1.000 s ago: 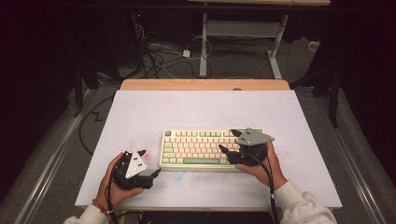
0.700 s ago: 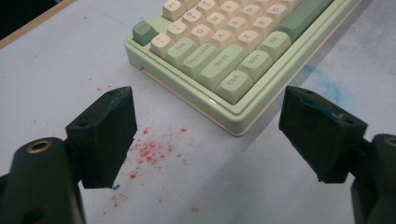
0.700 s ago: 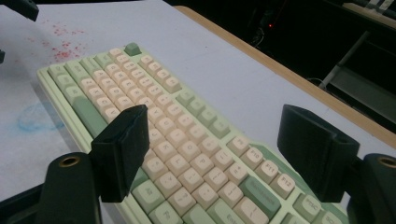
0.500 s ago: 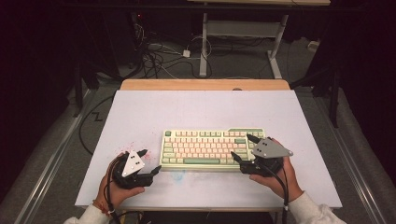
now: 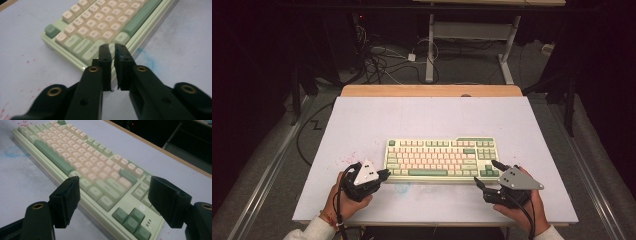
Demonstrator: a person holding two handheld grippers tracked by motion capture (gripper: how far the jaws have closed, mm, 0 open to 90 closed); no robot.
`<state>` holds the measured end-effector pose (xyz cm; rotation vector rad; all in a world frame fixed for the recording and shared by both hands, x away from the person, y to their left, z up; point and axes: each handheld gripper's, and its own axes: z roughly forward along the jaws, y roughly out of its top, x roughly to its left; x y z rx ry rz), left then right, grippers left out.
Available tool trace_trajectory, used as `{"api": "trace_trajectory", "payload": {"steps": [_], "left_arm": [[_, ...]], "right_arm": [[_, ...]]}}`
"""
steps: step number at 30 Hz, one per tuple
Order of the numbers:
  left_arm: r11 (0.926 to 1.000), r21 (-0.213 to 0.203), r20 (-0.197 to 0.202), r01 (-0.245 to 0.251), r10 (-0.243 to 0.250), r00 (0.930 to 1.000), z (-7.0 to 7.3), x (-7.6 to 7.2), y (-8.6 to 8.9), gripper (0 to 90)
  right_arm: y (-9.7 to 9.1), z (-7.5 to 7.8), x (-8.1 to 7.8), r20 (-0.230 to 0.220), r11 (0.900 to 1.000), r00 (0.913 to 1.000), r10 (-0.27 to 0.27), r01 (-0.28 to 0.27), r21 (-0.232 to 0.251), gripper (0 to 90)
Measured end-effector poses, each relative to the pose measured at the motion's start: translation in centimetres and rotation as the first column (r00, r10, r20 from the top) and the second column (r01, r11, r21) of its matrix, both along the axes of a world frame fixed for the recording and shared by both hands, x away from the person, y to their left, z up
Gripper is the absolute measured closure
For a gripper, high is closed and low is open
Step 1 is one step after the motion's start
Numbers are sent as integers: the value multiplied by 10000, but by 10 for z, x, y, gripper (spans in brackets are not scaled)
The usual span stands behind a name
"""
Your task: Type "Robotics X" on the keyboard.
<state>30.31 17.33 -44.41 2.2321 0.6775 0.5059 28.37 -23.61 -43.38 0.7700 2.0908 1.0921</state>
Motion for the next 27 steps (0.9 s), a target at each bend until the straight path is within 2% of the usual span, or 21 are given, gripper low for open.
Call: {"api": "trace_trajectory", "payload": {"steps": [2, 3, 6, 8, 10, 13, 14, 21, 27], "left_arm": [[9994, 257, 9, 236, -236, 9997, 3, 1, -11, 872], [9985, 401, 15, 364, -365, 9993, 4, 1, -17, 873], [9951, 760, -94, 629, -624, 9980, 4, 5, -35, 874], [9944, 721, -287, 774, -755, 9967, 5, 9, -44, 873], [9945, 555, -476, 885, -859, 9952, 7, 14, -53, 873], [9931, 592, -589, 1015, -980, 9934, 8, 21, -68, 873], [9915, 734, -628, 1073, -1028, 9927, 8, 24, -72, 873], [9932, 614, -692, 994, -951, 9931, 11, 45, -91, 872], [9894, 876, -854, 1158, -1084, 9904, 7, 55, -107, 871]], "right_arm": [[-3, -2, -5, 57, 10000, 10000, -21, 21, 38, 266], [-3, -3, -8, 233, 10000, 9997, -72, 72, -11, 269], [-1, -5, -14, 593, 9994, 9982, 4, 16, -343, 269], [1, -6, -15, 625, 9986, 9980, 58, -25, -529, 269], [2, -8, -13, 514, 9986, 9986, 151, -124, -522, 269], [3, -10, -12, 461, 9980, 9988, 161, -132, -624, 268], [3, -10, -12, 432, 9980, 9989, 171, -144, -615, 269], [4, -12, -10, 317, 9970, 9990, 318, -295, -716, 269], [3, -14, -9, 265, 9966, 9992, 288, -266, -782, 269]]}}
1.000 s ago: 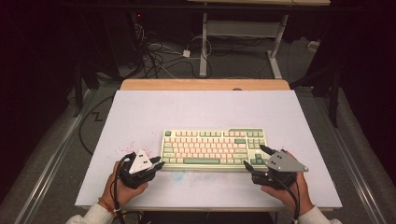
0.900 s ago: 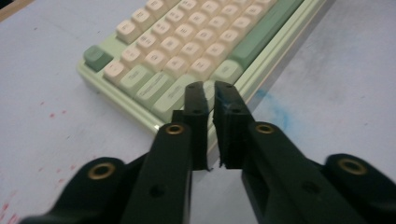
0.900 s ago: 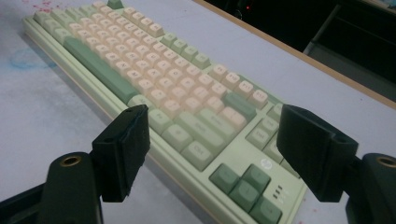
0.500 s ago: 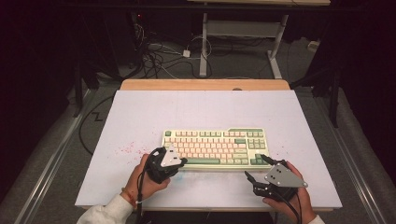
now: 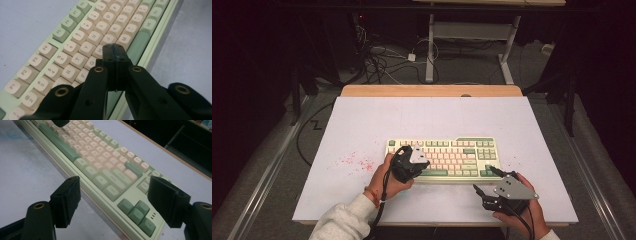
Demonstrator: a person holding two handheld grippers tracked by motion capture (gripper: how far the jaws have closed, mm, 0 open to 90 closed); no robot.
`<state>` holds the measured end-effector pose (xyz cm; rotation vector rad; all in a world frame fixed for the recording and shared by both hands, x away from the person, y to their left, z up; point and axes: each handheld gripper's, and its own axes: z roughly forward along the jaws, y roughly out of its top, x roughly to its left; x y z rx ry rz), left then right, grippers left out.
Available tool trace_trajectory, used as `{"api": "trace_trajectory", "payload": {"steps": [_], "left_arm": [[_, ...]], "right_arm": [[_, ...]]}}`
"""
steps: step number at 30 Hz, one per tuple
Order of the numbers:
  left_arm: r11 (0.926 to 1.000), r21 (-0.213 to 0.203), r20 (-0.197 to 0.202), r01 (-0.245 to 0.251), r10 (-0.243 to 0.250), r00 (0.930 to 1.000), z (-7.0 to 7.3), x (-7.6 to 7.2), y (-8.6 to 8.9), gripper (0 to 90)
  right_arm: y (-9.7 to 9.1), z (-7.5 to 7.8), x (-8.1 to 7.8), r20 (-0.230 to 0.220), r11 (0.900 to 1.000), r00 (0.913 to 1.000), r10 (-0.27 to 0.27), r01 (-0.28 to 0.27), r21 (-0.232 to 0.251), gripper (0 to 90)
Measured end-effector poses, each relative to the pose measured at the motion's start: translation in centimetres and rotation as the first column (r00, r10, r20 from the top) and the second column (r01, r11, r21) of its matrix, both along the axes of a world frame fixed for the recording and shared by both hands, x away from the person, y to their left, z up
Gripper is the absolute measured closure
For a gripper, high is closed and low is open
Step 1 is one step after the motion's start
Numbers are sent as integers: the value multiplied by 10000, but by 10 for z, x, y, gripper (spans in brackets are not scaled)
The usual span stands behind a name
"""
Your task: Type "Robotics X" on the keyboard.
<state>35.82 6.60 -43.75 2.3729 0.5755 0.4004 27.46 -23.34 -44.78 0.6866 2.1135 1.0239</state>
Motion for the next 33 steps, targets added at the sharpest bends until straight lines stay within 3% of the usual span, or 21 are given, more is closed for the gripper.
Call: {"api": "trace_trajectory", "payload": {"steps": [10, 16, 21, 27, 33], "left_arm": [[9988, 490, -38, -32, 34, 10000, -7, 6, -9, 860], [9986, 510, -31, -142, 143, 9999, -9, 9, -9, 850], [9965, 826, -128, 93, -83, 9999, -11, 9, -13, 871], [9999, 135, 157, 22, -24, 9999, 4, 5, -3, 861], [9996, -210, 430, 198, -189, 9989, 16, 1, 9, 826]], "right_arm": [[0, -1, 0, -50, 10000, 10000, 65, -65, -25, 269], [1, -2, 1, -102, 9999, 9999, 91, -93, -128, 269], [4, -3, 0, -101, 9993, 9998, 159, -162, -326, 268], [3, -2, -1, -27, 9992, 9999, 130, -131, -387, 267], [1, -1, -1, -77, 9994, 9999, 108, -111, -333, 267]]}}
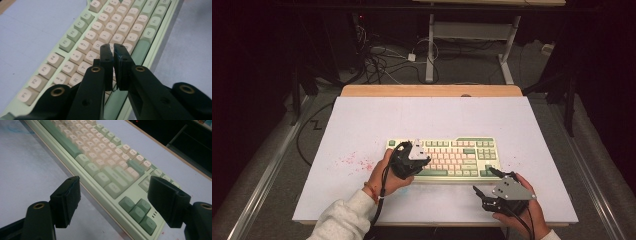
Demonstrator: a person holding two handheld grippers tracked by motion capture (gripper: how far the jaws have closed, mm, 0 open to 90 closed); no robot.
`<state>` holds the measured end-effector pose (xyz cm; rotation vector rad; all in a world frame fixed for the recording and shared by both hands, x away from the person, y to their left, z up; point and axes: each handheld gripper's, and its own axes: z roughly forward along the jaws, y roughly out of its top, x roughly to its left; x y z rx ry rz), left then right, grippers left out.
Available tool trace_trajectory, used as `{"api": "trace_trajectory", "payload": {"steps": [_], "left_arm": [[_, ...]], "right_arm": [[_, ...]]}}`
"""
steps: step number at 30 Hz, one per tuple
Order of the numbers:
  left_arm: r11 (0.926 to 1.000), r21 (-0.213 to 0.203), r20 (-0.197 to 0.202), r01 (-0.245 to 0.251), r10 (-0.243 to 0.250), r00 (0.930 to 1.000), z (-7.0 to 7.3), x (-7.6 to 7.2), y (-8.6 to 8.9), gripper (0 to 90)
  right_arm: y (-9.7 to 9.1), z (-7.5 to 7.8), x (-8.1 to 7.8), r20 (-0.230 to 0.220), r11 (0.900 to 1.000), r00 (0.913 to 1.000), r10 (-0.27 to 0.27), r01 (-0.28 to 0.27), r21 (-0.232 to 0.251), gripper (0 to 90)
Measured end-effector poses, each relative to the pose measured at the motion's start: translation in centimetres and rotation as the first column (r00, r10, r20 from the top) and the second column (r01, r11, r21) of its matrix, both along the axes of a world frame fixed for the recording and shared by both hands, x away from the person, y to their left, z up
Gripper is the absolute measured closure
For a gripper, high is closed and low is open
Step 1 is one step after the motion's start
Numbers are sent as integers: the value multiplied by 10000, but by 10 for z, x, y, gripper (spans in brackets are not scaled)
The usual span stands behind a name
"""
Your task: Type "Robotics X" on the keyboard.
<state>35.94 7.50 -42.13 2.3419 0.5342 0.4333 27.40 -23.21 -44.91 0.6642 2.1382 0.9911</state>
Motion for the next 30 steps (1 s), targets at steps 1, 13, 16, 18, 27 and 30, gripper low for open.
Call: {"api": "trace_trajectory", "payload": {"steps": [1, 13, 16, 18, 27, 30], "left_arm": [[9999, -104, 60, 11, -10, 10000, 1, -1, 2, 819], [9996, -165, 1006, -231, 246, 9946, 5, -10, 23, 615], [9993, -311, 1309, -227, 265, 9910, 5, -15, 30, 554], [9976, -502, 1565, -486, 559, 9861, 4, -18, 34, 467], [9949, -700, 2183, -723, 860, 9721, -2, -32, 49, 265], [9941, -754, 2196, -774, 923, 9712, -5, -34, 56, 220]], "right_arm": [[0, 0, 0, -24, 10000, 10000, -13, 14, 52, 267], [-2, -1, 3, -119, 9999, 9998, -145, 145, 7, 270], [-3, 0, 4, -129, 9998, 9998, -179, 180, 73, 271], [-4, 0, 4, -142, 9997, 9997, -217, 218, 113, 273], [-7, 1, 6, -117, 9986, 9990, -428, 432, 308, 279], [-7, 1, 6, -97, 9987, 9991, -412, 415, 309, 279]]}}
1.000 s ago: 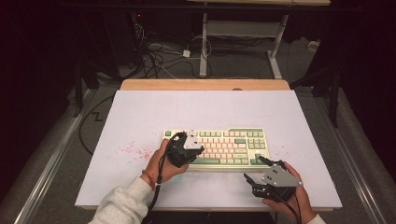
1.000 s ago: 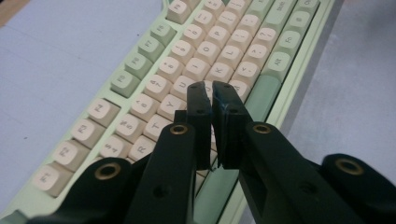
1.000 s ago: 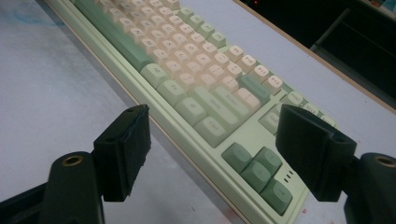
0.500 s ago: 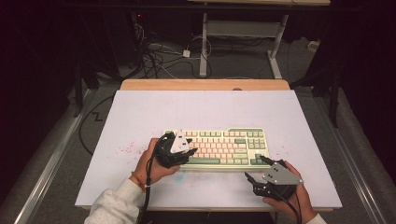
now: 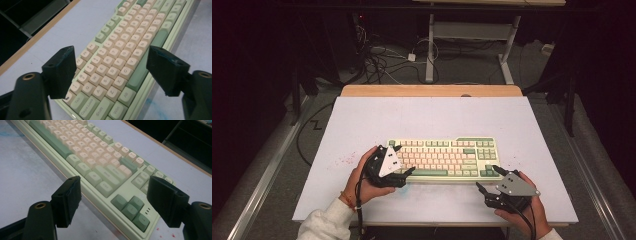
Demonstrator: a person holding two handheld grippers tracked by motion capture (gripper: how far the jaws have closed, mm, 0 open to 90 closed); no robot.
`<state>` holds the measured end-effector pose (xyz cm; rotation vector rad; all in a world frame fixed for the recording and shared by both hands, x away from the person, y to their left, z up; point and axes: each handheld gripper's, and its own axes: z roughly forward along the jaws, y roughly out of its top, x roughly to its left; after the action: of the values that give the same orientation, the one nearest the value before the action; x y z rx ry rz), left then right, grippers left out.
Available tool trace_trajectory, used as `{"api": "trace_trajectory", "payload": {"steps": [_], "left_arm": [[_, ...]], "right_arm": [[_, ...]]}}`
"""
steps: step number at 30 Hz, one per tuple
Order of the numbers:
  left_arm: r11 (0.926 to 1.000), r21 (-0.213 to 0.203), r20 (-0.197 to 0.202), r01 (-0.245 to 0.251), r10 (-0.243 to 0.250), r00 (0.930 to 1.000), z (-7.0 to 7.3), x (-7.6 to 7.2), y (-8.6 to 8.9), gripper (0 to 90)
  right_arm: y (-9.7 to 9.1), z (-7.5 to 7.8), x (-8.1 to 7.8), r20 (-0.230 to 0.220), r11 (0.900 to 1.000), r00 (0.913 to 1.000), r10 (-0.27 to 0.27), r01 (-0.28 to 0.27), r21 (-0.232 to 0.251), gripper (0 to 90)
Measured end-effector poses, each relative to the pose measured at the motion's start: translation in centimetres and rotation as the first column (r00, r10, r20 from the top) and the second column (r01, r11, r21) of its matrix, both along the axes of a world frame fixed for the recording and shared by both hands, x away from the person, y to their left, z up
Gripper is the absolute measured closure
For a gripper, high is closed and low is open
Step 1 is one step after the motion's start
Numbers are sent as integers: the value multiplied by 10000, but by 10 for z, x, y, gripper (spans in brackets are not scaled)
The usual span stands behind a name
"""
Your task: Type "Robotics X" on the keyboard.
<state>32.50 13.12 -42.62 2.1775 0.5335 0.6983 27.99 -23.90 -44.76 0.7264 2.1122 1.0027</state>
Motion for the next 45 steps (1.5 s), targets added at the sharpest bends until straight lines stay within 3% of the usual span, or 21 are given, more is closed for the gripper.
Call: {"api": "trace_trajectory", "payload": {"steps": [11, 21, 25, 31, 38, 45], "left_arm": [[9975, 16, 130, -706, 706, 9974, -14, -14, 27, 172], [9944, 108, -297, -1054, 1057, 9940, -30, -26, 50, 172], [9919, -63, -582, -1271, 1265, 9903, -33, -29, 60, 172], [9886, 107, -853, -1502, 1506, 9849, -40, -33, 69, 172], [9894, 318, -922, -1418, 1441, 9853, -42, -32, 68, 172], [9901, 302, -1033, -1368, 1392, 9849, -43, -32, 68, 172]], "right_arm": [[-3, 2, 3, 48, 9993, 9996, -265, 264, 261, 316], [4, 4, 15, -242, 9989, 9996, -111, 122, 458, 403], [8, 8, 24, -400, 9989, 9992, 31, -12, 467, 500], [19, 11, 42, -954, 9988, 9951, 255, -215, 432, 668], [44, 11, 68, -1526, 9978, 9862, 648, -666, -70, 848], [75, 7, 93, -2021, 9935, 9750, 922, -1037, -473, 900]]}}
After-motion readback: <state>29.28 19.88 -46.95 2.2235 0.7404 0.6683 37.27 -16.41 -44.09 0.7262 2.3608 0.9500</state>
